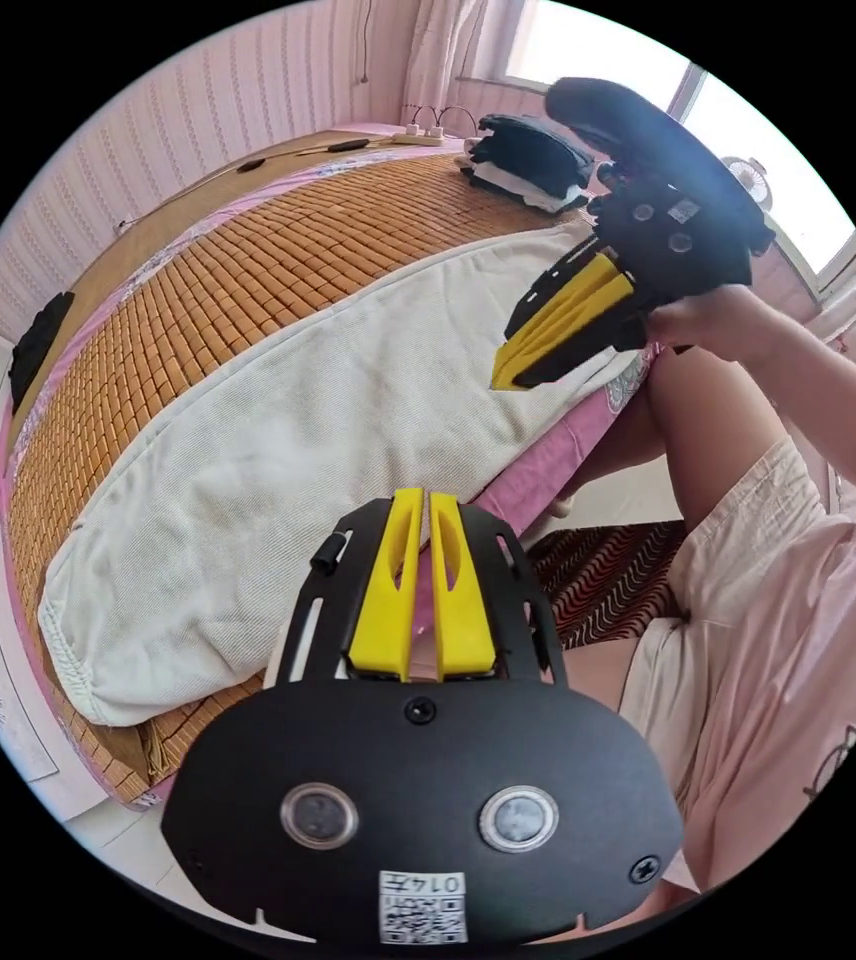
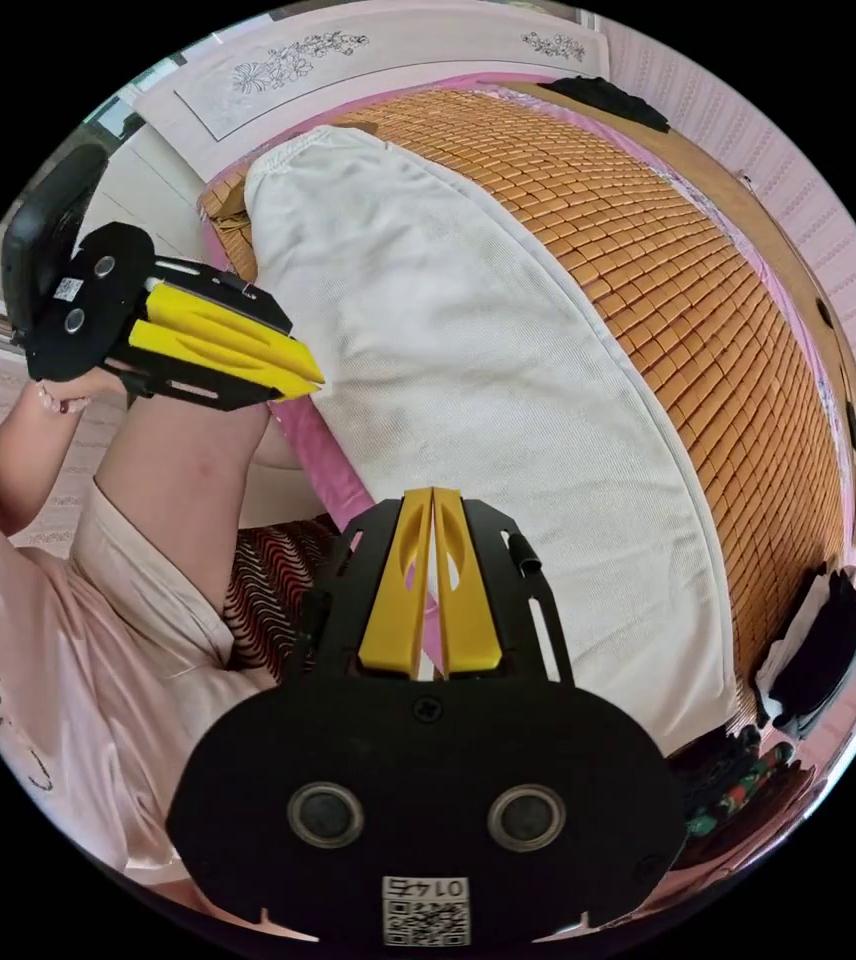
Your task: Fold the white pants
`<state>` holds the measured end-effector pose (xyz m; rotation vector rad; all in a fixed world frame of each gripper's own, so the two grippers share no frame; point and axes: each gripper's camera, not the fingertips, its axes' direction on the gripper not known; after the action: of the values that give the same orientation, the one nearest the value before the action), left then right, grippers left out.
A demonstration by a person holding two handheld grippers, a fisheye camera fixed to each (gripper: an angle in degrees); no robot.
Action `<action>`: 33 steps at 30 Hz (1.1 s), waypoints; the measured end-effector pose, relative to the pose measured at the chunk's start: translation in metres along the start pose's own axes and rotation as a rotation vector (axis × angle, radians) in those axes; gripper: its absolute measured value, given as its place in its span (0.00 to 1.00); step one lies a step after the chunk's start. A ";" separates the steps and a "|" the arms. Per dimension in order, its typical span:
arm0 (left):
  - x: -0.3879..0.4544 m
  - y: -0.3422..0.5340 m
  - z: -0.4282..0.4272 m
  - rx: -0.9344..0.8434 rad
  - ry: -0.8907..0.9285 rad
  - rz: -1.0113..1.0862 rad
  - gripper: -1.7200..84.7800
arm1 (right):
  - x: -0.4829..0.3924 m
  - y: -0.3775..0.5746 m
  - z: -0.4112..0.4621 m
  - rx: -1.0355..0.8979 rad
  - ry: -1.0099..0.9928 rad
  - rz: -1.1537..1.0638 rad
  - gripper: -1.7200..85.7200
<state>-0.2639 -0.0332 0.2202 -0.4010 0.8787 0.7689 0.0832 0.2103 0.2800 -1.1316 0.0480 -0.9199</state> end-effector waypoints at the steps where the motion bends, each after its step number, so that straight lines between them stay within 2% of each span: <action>1: 0.007 -0.007 0.015 -0.008 0.007 0.012 0.01 | 0.004 -0.011 0.000 -0.003 0.015 -0.002 0.02; 7: 0.040 -0.021 0.082 -0.147 -0.091 0.140 0.01 | 0.030 -0.131 0.041 -0.155 0.150 -0.014 0.02; 8: 0.040 -0.020 0.084 -0.144 -0.089 0.139 0.01 | 0.033 -0.145 0.069 -0.271 0.102 -0.015 0.02; 9: 0.037 -0.017 0.087 -0.138 -0.075 0.140 0.01 | 0.031 -0.154 0.068 -0.231 0.110 -0.005 0.01; 17: 0.024 -0.005 0.108 -0.120 0.005 0.153 0.01 | 0.027 -0.203 0.059 -0.354 0.132 -0.138 0.01; 19: 0.025 -0.003 0.113 -0.119 -0.001 0.166 0.01 | 0.032 -0.217 0.051 -0.310 0.180 -0.124 0.01; 21: 0.026 0.000 0.118 -0.111 -0.013 0.179 0.01 | 0.041 -0.236 0.077 -0.401 0.155 -0.109 0.01; 22: 0.027 0.002 0.120 -0.108 -0.017 0.179 0.01 | 0.040 -0.240 0.077 -0.384 0.155 -0.108 0.01; 26: 0.028 0.003 0.129 -0.114 -0.030 0.189 0.01 | 0.026 -0.261 0.087 -0.485 0.208 -0.218 0.02; 33: 0.032 0.004 0.146 -0.133 -0.063 0.202 0.01 | 0.014 -0.266 0.089 -0.479 0.263 -0.280 0.02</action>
<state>-0.1758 0.0711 0.2807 -0.4066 0.8191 1.0246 -0.0268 0.2380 0.5374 -1.4751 0.3468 -1.3500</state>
